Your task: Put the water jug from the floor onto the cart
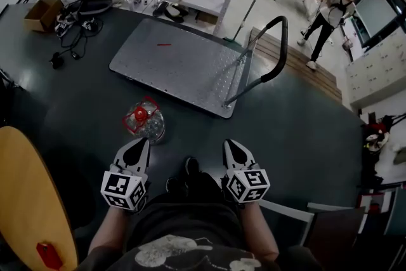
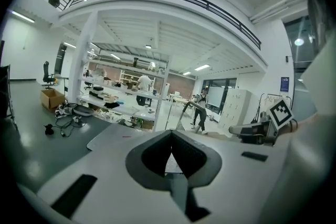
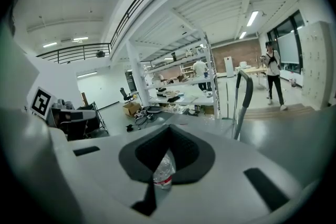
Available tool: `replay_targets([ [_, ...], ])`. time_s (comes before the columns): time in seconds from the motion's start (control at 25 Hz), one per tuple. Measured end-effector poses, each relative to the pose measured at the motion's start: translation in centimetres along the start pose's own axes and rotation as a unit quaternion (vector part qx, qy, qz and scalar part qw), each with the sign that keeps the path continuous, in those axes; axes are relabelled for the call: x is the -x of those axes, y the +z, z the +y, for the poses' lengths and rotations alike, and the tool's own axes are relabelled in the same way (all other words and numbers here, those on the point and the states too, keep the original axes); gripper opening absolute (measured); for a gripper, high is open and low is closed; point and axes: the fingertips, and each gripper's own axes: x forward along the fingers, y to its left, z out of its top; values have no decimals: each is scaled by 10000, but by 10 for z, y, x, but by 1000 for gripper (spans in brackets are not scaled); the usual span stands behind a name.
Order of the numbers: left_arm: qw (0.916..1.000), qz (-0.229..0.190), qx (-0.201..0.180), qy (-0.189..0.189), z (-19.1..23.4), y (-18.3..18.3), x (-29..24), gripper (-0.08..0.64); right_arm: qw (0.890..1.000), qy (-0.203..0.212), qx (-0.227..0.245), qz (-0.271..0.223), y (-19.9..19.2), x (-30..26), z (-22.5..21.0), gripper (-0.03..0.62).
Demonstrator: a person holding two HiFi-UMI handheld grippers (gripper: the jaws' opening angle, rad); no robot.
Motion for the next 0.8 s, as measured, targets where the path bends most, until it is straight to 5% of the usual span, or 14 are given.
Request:
replay_targets([
  [0.44, 9962, -266, 227, 801, 57, 14, -4, 8, 9963, 698, 285, 402, 7, -105, 25, -9],
  [0.8, 9895, 6, 520, 1349, 98, 5, -46, 9, 9850, 1395, 373, 946, 0, -209, 45, -9],
])
